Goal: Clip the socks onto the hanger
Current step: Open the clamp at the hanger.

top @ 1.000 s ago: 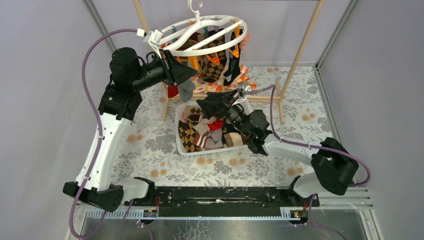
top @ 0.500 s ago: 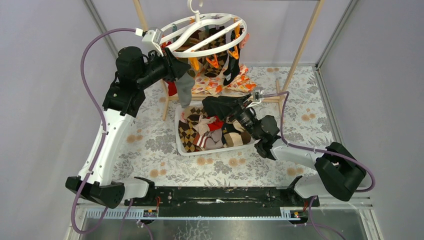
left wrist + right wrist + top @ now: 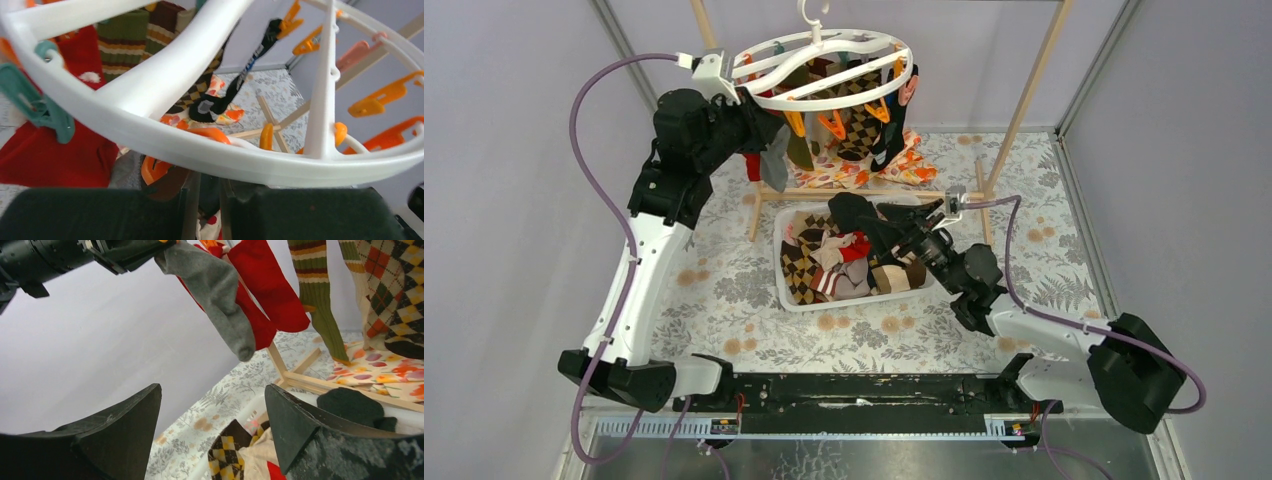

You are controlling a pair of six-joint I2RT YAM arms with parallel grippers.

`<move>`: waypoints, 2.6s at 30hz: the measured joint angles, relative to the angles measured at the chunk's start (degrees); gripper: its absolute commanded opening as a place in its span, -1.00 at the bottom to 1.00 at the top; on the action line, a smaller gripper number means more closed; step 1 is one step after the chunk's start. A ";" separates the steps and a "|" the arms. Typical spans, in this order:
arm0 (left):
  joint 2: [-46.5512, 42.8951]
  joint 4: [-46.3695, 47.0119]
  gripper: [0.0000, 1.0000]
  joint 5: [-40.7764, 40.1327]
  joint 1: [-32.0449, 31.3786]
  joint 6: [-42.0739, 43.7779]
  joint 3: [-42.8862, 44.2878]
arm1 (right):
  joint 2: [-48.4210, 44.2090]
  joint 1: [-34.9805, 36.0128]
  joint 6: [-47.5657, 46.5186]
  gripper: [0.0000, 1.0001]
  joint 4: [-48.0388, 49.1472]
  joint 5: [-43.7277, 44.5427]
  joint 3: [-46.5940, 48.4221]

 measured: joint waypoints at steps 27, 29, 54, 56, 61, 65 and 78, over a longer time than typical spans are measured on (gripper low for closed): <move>-1.77 -21.33 0.97 24.65 33.53 21.14 -3.89 | -19.39 -9.05 -12.33 1.00 -46.99 18.27 0.22; -1.07 -21.22 0.97 25.88 35.50 22.91 -6.56 | -19.69 -10.12 -12.33 1.00 -49.29 19.87 0.33; -2.03 -16.22 0.97 32.11 36.79 24.98 -18.47 | 5.81 -8.39 -11.85 0.68 -27.30 -12.96 27.26; -2.14 -16.59 0.97 32.24 36.79 24.98 -18.18 | 10.12 -7.82 -11.74 0.64 -25.07 -16.09 33.73; -2.34 -18.86 0.97 33.09 36.83 24.96 -17.07 | 18.08 -7.30 -11.23 0.66 -23.04 -19.56 44.11; -2.36 -20.17 0.97 34.36 36.85 24.52 -14.56 | 22.05 -5.38 -12.44 0.76 -23.37 -19.71 47.80; -3.17 -25.33 0.97 37.81 37.11 24.04 -5.92 | 25.33 2.40 -24.24 0.60 -23.58 -5.29 49.48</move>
